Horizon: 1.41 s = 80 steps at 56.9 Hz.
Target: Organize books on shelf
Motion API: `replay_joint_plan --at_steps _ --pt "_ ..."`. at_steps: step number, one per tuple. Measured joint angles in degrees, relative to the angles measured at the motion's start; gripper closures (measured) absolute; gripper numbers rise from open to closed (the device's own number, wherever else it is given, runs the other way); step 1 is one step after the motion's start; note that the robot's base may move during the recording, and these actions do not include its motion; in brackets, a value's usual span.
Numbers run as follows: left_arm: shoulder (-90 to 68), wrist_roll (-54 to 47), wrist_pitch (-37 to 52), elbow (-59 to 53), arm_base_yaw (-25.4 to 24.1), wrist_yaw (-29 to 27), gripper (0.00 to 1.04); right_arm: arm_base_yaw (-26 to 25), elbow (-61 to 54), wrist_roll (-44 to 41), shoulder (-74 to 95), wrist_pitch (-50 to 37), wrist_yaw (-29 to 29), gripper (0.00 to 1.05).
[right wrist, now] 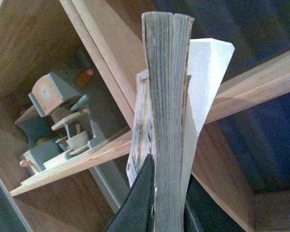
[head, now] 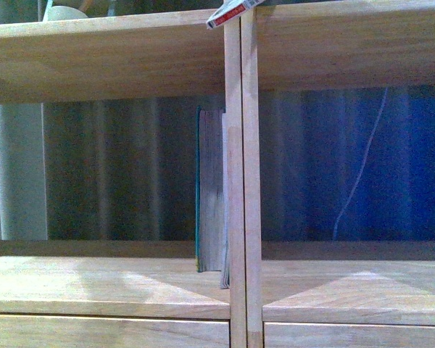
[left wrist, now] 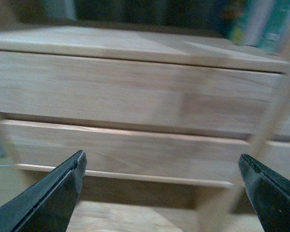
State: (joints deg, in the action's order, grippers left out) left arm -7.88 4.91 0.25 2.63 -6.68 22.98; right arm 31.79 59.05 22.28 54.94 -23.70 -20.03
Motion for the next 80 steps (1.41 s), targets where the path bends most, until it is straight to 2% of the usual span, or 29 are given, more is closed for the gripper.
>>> replay_joint_plan --at_steps 4,6,25,33,42,51,61,71,80 --pt "-8.46 2.80 5.44 2.01 -1.27 12.39 0.07 -0.46 0.00 0.15 -0.02 0.00 0.42 0.97" --pt "-10.97 3.74 7.56 3.02 -1.29 15.04 0.07 -0.68 0.00 0.26 -0.04 0.02 0.61 0.97" --pt "-28.63 14.82 23.26 18.80 -2.73 21.03 0.07 -2.01 -0.59 0.85 -0.50 -0.17 1.27 0.97" --pt "-34.91 23.91 29.79 26.38 -1.99 24.30 0.07 -1.64 -0.63 0.83 -0.48 -0.61 1.22 0.97" --pt "-40.50 39.60 39.98 31.50 1.77 28.63 0.07 0.28 -0.63 0.76 -0.26 -1.62 0.46 0.97" --pt "-45.75 60.81 56.76 33.51 6.67 27.41 0.07 3.56 -0.63 0.04 -0.22 -3.52 -1.14 0.97" --pt "-50.84 80.98 73.09 33.81 13.20 21.03 0.07 8.83 -1.70 -1.33 -1.64 -5.64 -4.39 0.98" --pt "-52.19 85.90 75.63 34.75 19.87 15.06 0.07 14.69 -2.25 -4.66 -3.74 -6.99 -9.09 0.98" --pt "-52.48 85.90 76.15 36.33 25.05 12.76 0.07 18.38 -2.47 -6.78 -4.63 -7.74 -9.90 0.98"
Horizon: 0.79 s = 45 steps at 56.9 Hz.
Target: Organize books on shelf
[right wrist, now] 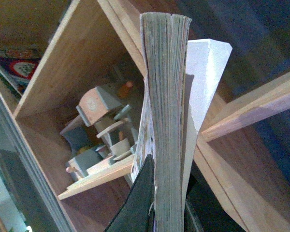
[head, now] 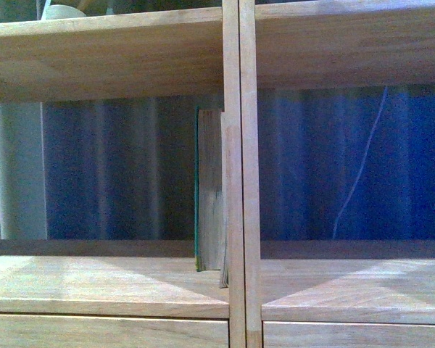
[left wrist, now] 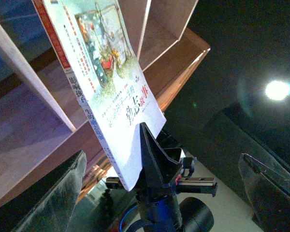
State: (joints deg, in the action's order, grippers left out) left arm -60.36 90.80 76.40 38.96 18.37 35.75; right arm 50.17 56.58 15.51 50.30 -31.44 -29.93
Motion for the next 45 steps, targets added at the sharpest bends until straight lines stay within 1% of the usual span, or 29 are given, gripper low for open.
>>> replay_joint_plan --at_steps 5,10,17,26,34,45 --pt "-0.57 -0.55 0.07 0.79 1.75 -1.14 0.07 1.01 -0.22 0.07 0.02 0.00 -0.26 0.98" --pt "-1.79 -1.68 -1.01 1.64 3.43 -3.19 0.07 3.23 -0.46 0.00 0.35 -0.61 -0.63 0.98" --pt "-2.16 -2.54 -0.68 1.97 4.11 -3.23 0.07 6.01 -0.46 -0.17 1.14 -1.79 -1.01 0.98" --pt "-2.34 -3.98 -1.18 2.51 4.20 -2.93 0.07 9.90 0.11 -1.27 3.06 -3.52 -1.16 0.98" --pt "-2.34 -4.79 -1.62 3.48 3.65 -2.93 0.07 11.96 1.09 -1.38 5.31 -4.35 -0.39 0.98" --pt "-2.27 -7.78 -3.56 4.81 2.27 -4.52 0.07 12.68 1.07 -1.20 5.97 -4.46 -0.72 0.98"
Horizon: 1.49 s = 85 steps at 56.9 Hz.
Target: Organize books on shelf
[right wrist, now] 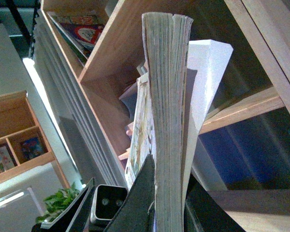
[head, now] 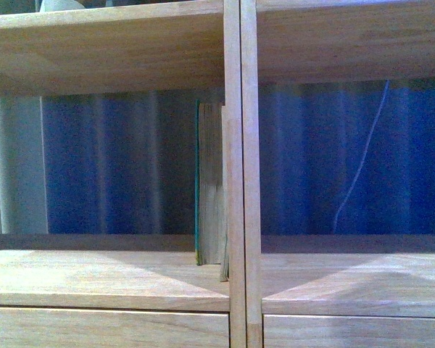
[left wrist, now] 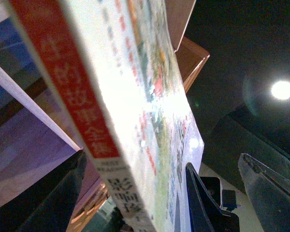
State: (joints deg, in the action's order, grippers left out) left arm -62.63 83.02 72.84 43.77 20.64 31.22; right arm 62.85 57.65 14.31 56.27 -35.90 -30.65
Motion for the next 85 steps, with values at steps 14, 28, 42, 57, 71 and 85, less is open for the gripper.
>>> replay_joint_plan --at_steps 14,28,42,57,71,85 --pt "0.22 -1.42 -0.85 0.04 -2.05 -2.67 0.08 0.09 -0.59 0.83 -0.11 -0.11 -1.40 0.98" --pt "0.22 -1.09 -0.85 0.04 -3.37 -4.02 0.47 0.31 -0.79 1.16 -0.11 -0.09 -1.73 0.98" --pt "0.20 -0.26 -0.85 0.26 -3.41 -4.04 0.92 0.59 -0.79 1.31 -0.11 -0.11 -1.49 0.98" --pt "0.07 1.31 -0.52 0.85 -3.76 -4.22 0.98 0.59 -0.79 1.33 -0.11 -0.31 -1.55 0.98" --pt "-0.04 0.79 -1.38 0.85 -4.33 -2.75 0.98 -1.57 -1.55 1.33 -0.59 -0.48 -4.52 0.82" --pt "-0.11 -1.81 -4.37 1.03 -8.46 0.55 0.98 -9.25 -3.08 -2.01 -6.56 0.09 -4.92 0.44"
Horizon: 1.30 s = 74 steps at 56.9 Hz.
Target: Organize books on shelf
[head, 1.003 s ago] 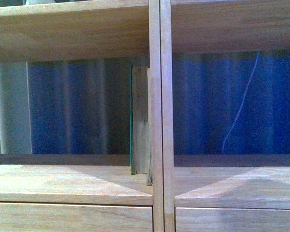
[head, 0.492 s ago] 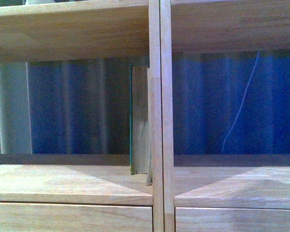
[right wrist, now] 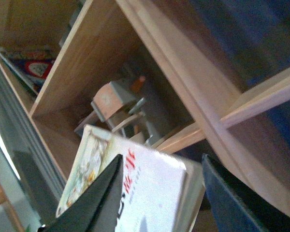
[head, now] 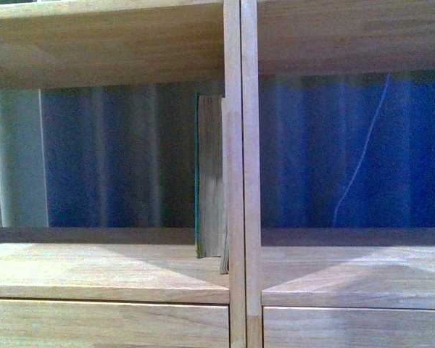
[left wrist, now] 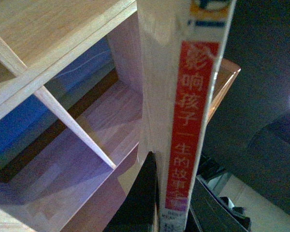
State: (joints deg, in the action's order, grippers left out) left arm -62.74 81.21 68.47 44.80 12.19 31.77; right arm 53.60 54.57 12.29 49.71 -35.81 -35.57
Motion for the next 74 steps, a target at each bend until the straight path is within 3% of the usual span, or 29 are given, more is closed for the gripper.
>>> replay_joint_plan --at_steps 8,15,24,33,47,62,68,74 --pt "-0.17 -0.66 -0.90 1.18 -3.50 1.99 0.98 -7.17 -1.01 -6.12 -2.99 2.01 2.60 0.24" --pt "-0.11 -1.68 -1.55 2.16 -7.04 5.38 0.98 -17.51 -2.75 -13.68 -4.39 4.68 5.88 0.07" --pt "2.32 -9.27 -9.22 2.86 -12.24 11.08 0.98 -35.74 -6.19 -18.23 -5.07 4.81 7.82 0.07" --pt "5.68 -23.43 -20.70 3.13 -17.09 12.72 0.98 -47.63 -10.05 -17.88 -5.33 4.17 6.82 0.07" --pt "7.45 -50.56 -30.99 1.84 -24.24 11.54 0.98 -55.10 -15.23 -12.15 -5.88 6.10 4.63 0.07" --pt "3.91 -70.69 -31.69 -0.96 -27.12 7.56 0.98 -56.68 -17.64 -8.57 -5.92 8.79 3.63 0.07" --pt "0.39 -76.26 -30.12 -1.14 -27.19 5.22 0.98 -61.57 -15.56 -10.45 -9.09 26.21 27.47 0.22" --pt "-3.52 -80.72 -27.96 -1.14 -26.60 2.16 0.98 -61.44 -20.87 -11.13 -12.24 31.12 41.20 0.37"
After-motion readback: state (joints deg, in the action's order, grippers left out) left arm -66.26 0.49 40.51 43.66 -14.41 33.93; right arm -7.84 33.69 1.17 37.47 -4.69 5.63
